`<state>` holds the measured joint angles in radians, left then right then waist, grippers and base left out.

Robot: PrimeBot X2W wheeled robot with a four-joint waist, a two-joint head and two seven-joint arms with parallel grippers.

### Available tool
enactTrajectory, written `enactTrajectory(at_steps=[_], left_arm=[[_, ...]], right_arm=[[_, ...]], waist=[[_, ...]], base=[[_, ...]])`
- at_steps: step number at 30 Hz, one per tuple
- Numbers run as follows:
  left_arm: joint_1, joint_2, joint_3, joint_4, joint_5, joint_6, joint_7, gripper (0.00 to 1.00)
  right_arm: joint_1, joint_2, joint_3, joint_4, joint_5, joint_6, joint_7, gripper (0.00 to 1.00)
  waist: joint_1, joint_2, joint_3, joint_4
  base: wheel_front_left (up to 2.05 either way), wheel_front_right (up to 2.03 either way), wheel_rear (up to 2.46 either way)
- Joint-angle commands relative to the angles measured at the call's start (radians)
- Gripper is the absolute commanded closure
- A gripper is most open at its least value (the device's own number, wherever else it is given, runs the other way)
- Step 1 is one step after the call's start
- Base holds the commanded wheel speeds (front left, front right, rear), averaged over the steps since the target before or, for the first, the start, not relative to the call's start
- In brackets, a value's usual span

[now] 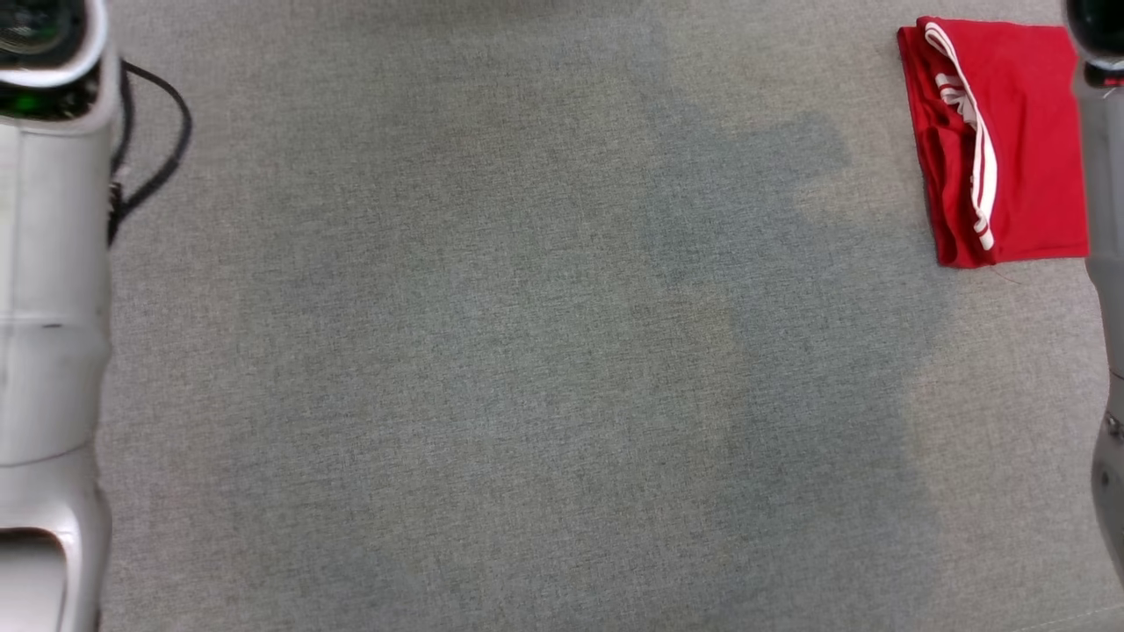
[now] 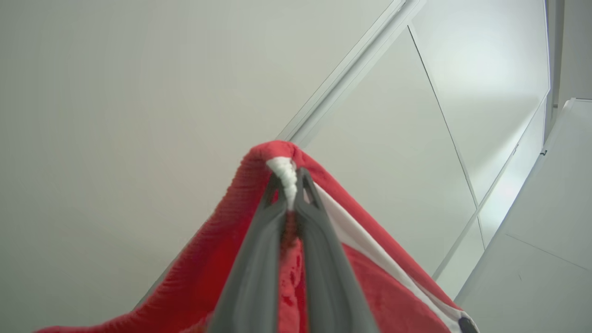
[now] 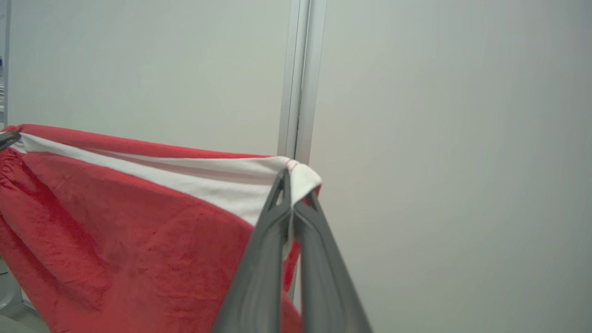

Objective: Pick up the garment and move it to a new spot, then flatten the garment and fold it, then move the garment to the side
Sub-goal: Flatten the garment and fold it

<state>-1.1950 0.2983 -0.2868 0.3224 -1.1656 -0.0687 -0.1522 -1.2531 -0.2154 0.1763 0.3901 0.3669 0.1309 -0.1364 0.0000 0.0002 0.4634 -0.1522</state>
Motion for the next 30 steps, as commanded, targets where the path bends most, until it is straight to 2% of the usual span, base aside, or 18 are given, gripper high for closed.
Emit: enactTrajectory(at_steps=[1, 5, 9, 14, 19, 23, 27, 28, 30], left_arm=[[0.029, -0.006, -0.003, 0.015, 0.001, -0.021, -0.026, 1.00], [0.147, -0.023, -0.052, 0.025, 0.020, -0.055, -0.069, 1.00], [0.324, -0.037, -0.104, 0.008, 0.021, -0.064, -0.100, 1.00], [0.569, -0.009, -0.195, -0.053, 0.060, -0.064, -0.113, 1.00], [0.778, 0.024, -0.265, -0.109, 0.103, -0.064, -0.113, 1.00], [0.907, 0.054, -0.320, -0.151, 0.094, -0.064, -0.113, 1.00], [1.012, 0.131, -0.400, -0.189, 0.071, -0.064, -0.086, 1.00], [1.012, 0.131, -0.400, -0.189, 0.071, -0.064, -0.086, 1.00], [1.044, 0.155, -0.422, -0.206, 0.055, -0.062, -0.058, 1.00]], right_arm=[[0.006, -0.025, 0.024, 0.028, -0.005, 0.000, -0.012, 1.00], [0.093, -0.068, 0.109, 0.080, -0.001, 0.000, -0.008, 1.00], [0.215, -0.113, 0.169, 0.109, 0.034, 0.000, 0.020, 1.00], [0.413, -0.171, 0.212, 0.077, 0.088, 0.000, 0.116, 1.00], [0.640, -0.232, 0.191, -0.056, 0.142, 0.000, 0.233, 1.00], [0.836, -0.256, 0.129, -0.196, 0.166, 0.000, 0.346, 1.00], [1.087, -0.233, 0.012, -0.386, 0.139, 0.000, 0.521, 1.00], [1.087, -0.233, 0.012, -0.386, 0.139, 0.000, 0.521, 1.00], [1.190, -0.211, -0.035, -0.461, 0.128, 0.000, 0.602, 1.00]], waist=[[0.0000, -0.0002, -0.003, -0.001], [0.0000, -0.0002, -0.014, 0.005], [0.0000, -0.0002, -0.041, 0.017], [0.0000, -0.0002, -0.094, 0.038], [0.0000, -0.0002, -0.175, 0.065], [0.0000, -0.0002, -0.242, 0.087], [0.0000, -0.0002, -0.308, 0.112], [0.0000, -0.0002, -0.308, 0.112], [0.0000, -0.0002, -0.328, 0.123]], base=[[0.00, 0.00, 0.00], [0.00, 0.00, 0.00], [0.00, 0.00, 0.00], [0.00, 0.00, 0.00], [0.00, 0.00, 0.00], [0.00, 0.00, 0.00], [0.00, 0.00, 0.00], [0.00, 0.00, 0.00], [0.00, 0.00, 0.00]])
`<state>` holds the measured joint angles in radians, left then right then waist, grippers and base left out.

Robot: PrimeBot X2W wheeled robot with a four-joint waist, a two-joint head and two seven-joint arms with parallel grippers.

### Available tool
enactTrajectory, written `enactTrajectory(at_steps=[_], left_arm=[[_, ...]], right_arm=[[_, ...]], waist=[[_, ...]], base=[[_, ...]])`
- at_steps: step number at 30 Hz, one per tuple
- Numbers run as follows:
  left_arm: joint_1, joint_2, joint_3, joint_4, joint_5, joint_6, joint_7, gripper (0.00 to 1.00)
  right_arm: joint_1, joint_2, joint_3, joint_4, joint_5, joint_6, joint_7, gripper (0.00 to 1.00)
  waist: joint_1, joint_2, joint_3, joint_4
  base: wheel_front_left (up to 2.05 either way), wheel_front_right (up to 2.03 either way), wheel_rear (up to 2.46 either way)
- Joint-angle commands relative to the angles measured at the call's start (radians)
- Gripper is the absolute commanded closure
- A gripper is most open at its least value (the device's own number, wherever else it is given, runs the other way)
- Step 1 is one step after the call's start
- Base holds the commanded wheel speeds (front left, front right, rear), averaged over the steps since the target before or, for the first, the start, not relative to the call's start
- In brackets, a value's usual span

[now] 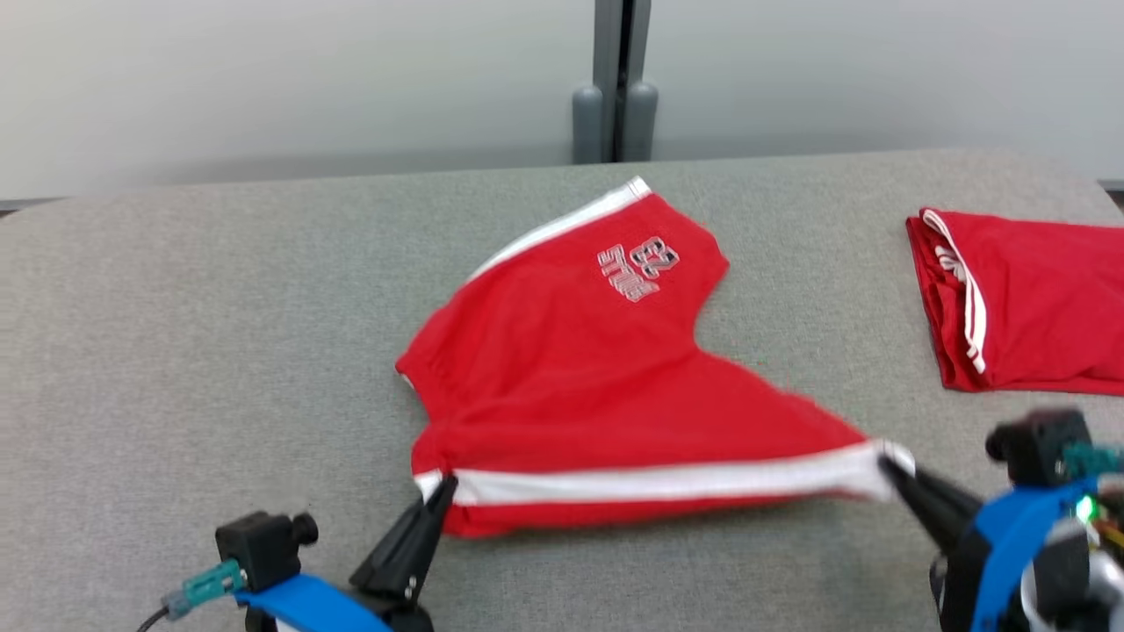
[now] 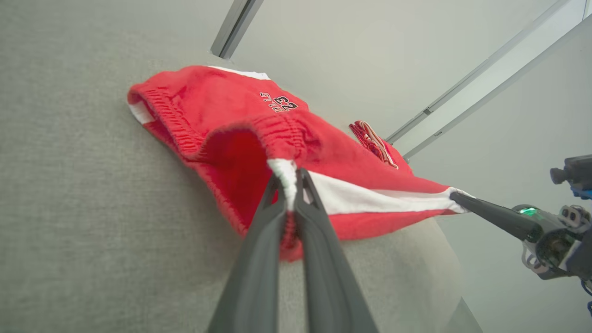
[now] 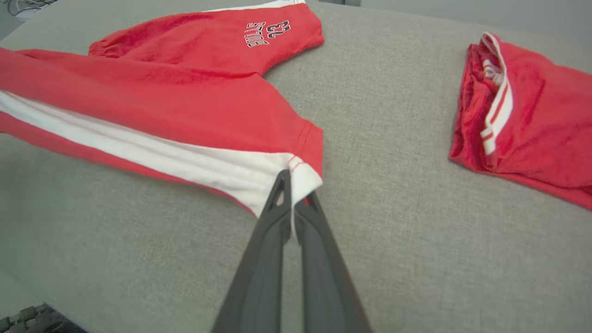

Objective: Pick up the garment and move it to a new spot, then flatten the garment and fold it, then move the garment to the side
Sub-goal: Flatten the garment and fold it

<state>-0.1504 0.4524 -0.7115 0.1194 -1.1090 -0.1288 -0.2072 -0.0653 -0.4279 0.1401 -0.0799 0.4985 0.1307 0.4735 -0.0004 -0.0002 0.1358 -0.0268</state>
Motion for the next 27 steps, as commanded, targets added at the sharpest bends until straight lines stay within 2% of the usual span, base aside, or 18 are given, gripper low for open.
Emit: enactTrajectory(at_steps=[1, 5, 10, 14, 20, 27], left_arm=[[0.015, 0.013, -0.002, -0.011, -0.009, -0.001, 0.011, 1.00], [0.078, 0.058, -0.023, -0.067, -0.049, 0.023, 0.076, 1.00], [0.159, 0.110, -0.037, -0.175, -0.088, 0.078, 0.136, 1.00], [0.194, 0.105, -0.027, -0.241, -0.113, 0.086, 0.117, 1.00], [0.131, 0.041, 0.005, -0.213, -0.119, 0.068, 0.063, 1.00], [0.014, -0.040, 0.051, -0.103, -0.099, 0.070, 0.012, 1.00]], right_arm=[[0.050, 0.016, -0.022, -0.036, -0.008, 0.000, 0.031, 1.00], [0.218, 0.085, -0.099, -0.191, -0.034, 0.000, 0.197, 1.00], [0.375, 0.180, -0.181, -0.368, -0.075, 0.000, 0.391, 1.00], [0.392, 0.220, -0.213, -0.482, -0.114, 0.000, 0.438, 1.00], [0.243, 0.141, -0.215, -0.459, -0.184, 0.000, 0.347, 1.00], [0.009, 0.028, -0.119, -0.273, -0.138, 0.000, 0.280, 1.00]], waist=[[0.0004, 0.0002, -0.010, 0.003], [0.0004, 0.0002, -0.026, 0.015], [0.0004, 0.0002, -0.030, 0.023], [0.0004, 0.0002, -0.028, 0.030], [0.0004, 0.0002, -0.020, 0.047], [0.0004, 0.0002, 0.018, 0.079]], base=[[0.00, 0.00, 0.00], [0.00, 0.00, 0.00], [0.00, 0.00, 0.00], [0.00, 0.00, 0.00], [0.00, 0.00, 0.00], [0.00, 0.00, 0.00]])
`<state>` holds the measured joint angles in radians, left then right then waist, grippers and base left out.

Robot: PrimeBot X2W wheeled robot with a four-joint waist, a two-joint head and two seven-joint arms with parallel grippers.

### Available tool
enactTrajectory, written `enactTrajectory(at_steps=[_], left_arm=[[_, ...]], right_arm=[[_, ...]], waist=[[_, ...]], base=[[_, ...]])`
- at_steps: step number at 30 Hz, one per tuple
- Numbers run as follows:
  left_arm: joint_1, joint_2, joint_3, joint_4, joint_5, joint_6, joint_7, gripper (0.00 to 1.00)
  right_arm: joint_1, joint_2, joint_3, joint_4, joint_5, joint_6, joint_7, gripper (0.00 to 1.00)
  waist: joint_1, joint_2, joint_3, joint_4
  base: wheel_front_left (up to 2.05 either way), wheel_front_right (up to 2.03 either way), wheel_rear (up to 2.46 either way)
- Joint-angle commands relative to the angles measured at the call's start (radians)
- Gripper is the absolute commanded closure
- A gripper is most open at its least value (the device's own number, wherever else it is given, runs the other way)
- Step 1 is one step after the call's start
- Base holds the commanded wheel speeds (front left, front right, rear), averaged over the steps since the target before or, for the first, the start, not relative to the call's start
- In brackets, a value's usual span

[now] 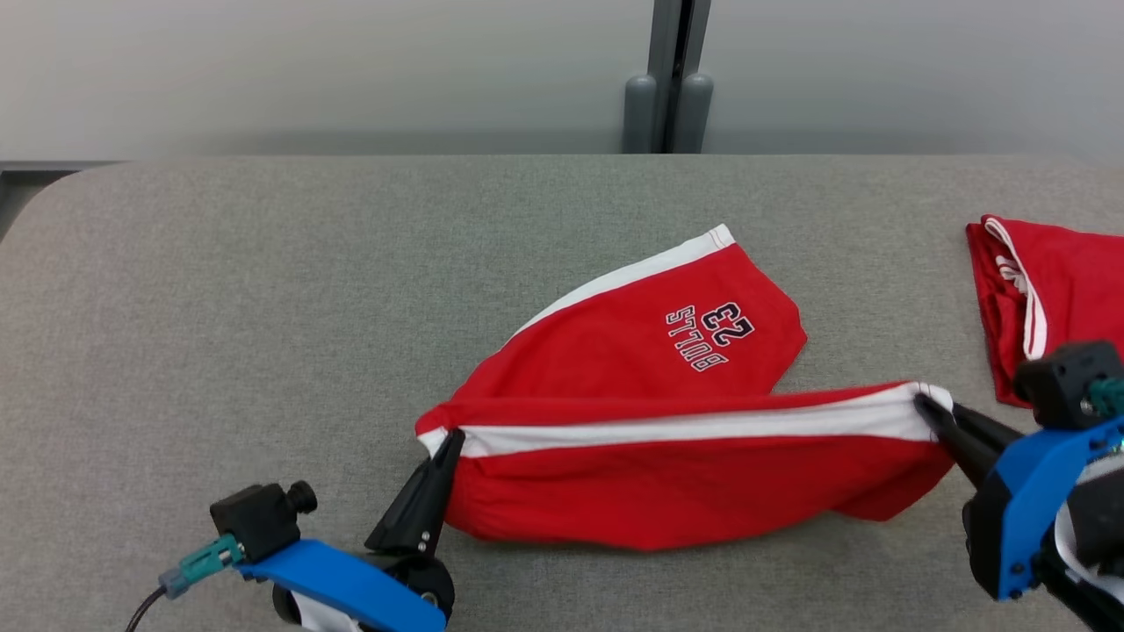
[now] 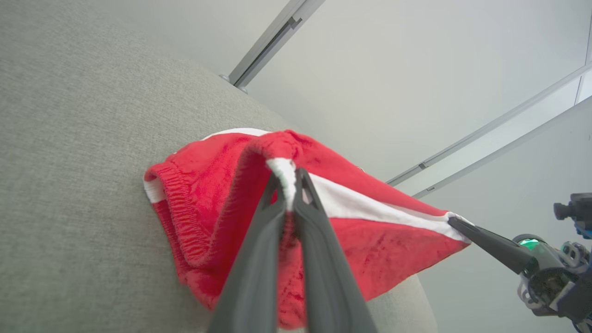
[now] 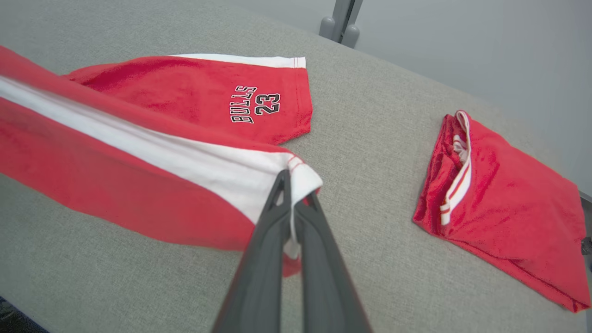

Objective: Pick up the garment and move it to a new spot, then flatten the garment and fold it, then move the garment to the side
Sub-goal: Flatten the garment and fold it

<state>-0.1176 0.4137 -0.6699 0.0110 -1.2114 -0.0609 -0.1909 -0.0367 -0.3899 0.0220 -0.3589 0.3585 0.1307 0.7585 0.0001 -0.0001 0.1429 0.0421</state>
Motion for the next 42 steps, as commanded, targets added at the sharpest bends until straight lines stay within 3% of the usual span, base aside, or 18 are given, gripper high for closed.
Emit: enactTrajectory(at_steps=[1, 11, 19, 31, 32, 33, 34, 35, 42], left_arm=[[-0.035, -0.014, 0.010, 0.024, 0.002, 0.000, -0.008, 1.00], [-0.190, -0.157, 0.024, 0.217, 0.043, 0.002, -0.046, 1.00], [-0.282, -0.242, 0.029, 0.337, 0.102, 0.006, -0.066, 1.00], [-0.351, -0.331, 0.095, 0.441, 0.172, -0.033, -0.075, 1.00], [-0.350, -0.335, 0.101, 0.444, 0.174, -0.038, -0.074, 0.89], [-0.350, -0.338, 0.105, 0.446, 0.179, -0.041, -0.074, 0.66], [-0.350, -0.339, 0.105, 0.451, 0.186, -0.046, -0.074, 0.49], [-0.349, -0.341, 0.102, 0.455, 0.186, -0.048, -0.074, 0.00], [-0.332, -0.349, 0.086, 0.467, 0.175, -0.065, -0.074, 0.00]], right_arm=[[-0.056, -0.024, 0.018, 0.038, 0.015, 0.000, -0.009, 1.00], [-0.440, -0.118, 0.197, 0.374, 0.072, 0.000, -0.161, 1.00], [-0.631, -0.125, 0.271, 0.580, 0.068, 0.000, -0.258, 1.00], [-0.776, -0.100, 0.347, 0.794, 0.079, 0.000, -0.359, 1.00], [-0.783, -0.099, 0.351, 0.809, 0.080, 0.000, -0.369, 1.00], [-0.789, -0.098, 0.356, 0.822, 0.081, 0.000, -0.379, 1.00], [-0.793, -0.095, 0.359, 0.836, 0.086, 0.000, -0.389, 0.82], [-0.798, -0.091, 0.357, 0.850, 0.090, 0.000, -0.400, 0.00], [-0.816, -0.073, 0.389, 0.914, 0.117, 0.000, -0.460, 0.00]], waist=[[-0.0001, 0.0001, 0.019, 0.015], [-0.0001, 0.0001, 0.117, 0.080], [-0.0001, 0.0001, 0.192, 0.135], [-0.0001, 0.0001, 0.269, 0.169], [-0.0001, 0.0001, 0.271, 0.170], [-0.0001, 0.0001, 0.273, 0.170], [-0.0001, 0.0001, 0.274, 0.169], [-0.0001, 0.0001, 0.274, 0.168], [-0.0001, 0.0001, 0.252, 0.166]], base=[[0.00, 0.00, 0.00], [0.00, 0.00, 0.00], [0.00, 0.00, 0.00], [0.00, 0.00, 0.00], [0.00, 0.00, 0.00], [0.00, 0.00, 0.00], [0.00, 0.00, 0.00], [0.00, 0.00, 0.00], [0.00, 0.00, 0.00]])
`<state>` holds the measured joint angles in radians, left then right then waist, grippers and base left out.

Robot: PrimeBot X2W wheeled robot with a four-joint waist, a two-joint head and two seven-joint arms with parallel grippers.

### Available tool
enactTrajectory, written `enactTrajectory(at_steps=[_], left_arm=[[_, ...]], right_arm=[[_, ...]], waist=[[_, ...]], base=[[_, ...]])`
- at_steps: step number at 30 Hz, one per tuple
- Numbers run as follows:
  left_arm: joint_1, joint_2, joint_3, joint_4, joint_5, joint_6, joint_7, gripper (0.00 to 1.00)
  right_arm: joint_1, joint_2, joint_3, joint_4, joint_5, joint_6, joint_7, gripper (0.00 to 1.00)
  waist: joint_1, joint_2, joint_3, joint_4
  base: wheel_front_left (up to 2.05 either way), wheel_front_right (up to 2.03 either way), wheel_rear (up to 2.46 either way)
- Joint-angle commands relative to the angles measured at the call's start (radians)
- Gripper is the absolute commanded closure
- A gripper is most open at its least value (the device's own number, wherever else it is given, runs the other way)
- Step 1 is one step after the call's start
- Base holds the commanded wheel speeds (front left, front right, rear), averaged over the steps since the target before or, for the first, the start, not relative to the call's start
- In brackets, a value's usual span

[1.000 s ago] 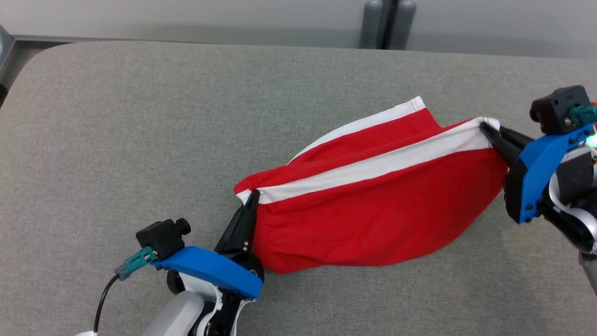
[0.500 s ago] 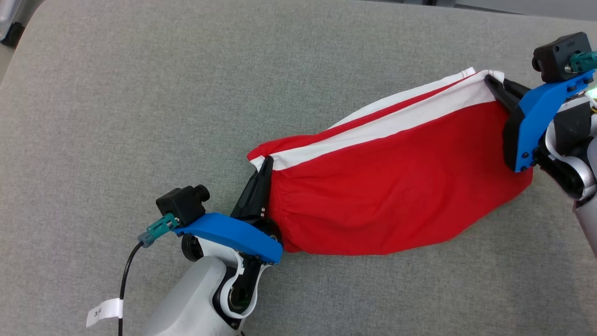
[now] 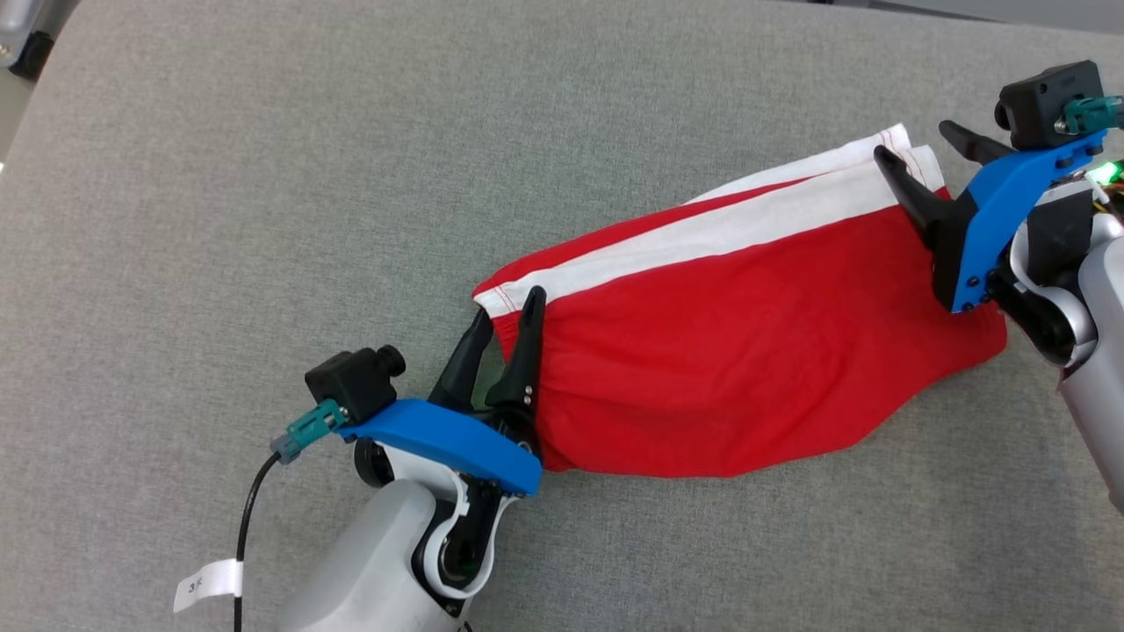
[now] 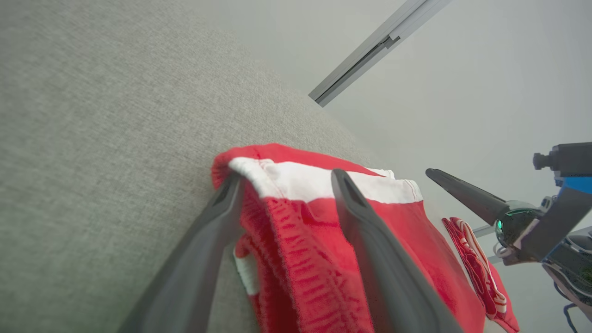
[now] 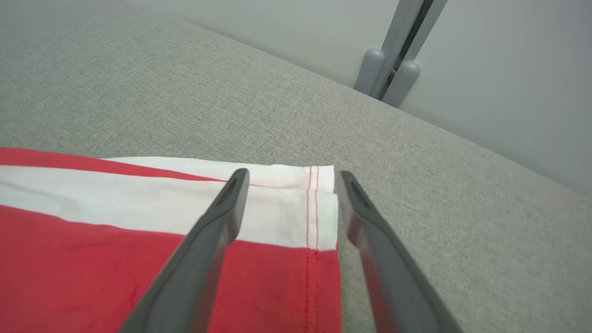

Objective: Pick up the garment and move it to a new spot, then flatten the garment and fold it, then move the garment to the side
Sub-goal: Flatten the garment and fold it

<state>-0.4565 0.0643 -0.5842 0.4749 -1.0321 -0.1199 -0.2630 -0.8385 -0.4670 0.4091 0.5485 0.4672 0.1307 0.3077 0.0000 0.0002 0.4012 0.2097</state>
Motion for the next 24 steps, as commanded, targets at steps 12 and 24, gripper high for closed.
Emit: enactTrajectory(at_steps=[12, 24], left_arm=[[0.100, 0.059, 0.039, -0.044, 0.068, -0.011, -0.002, 0.00], [0.185, 0.076, 0.278, -0.192, 0.558, 0.050, -0.002, 0.00]], right_arm=[[0.070, -0.010, 0.005, 0.046, 0.096, 0.000, -0.053, 0.00], [0.147, 0.044, -0.105, 0.106, 0.127, 0.000, -0.073, 0.00]], waist=[[0.0000, -0.0002, -0.097, 0.005], [0.0000, -0.0002, -0.115, 0.005]], base=[[0.00, 0.00, 0.00], [0.00, 0.00, 0.00]])
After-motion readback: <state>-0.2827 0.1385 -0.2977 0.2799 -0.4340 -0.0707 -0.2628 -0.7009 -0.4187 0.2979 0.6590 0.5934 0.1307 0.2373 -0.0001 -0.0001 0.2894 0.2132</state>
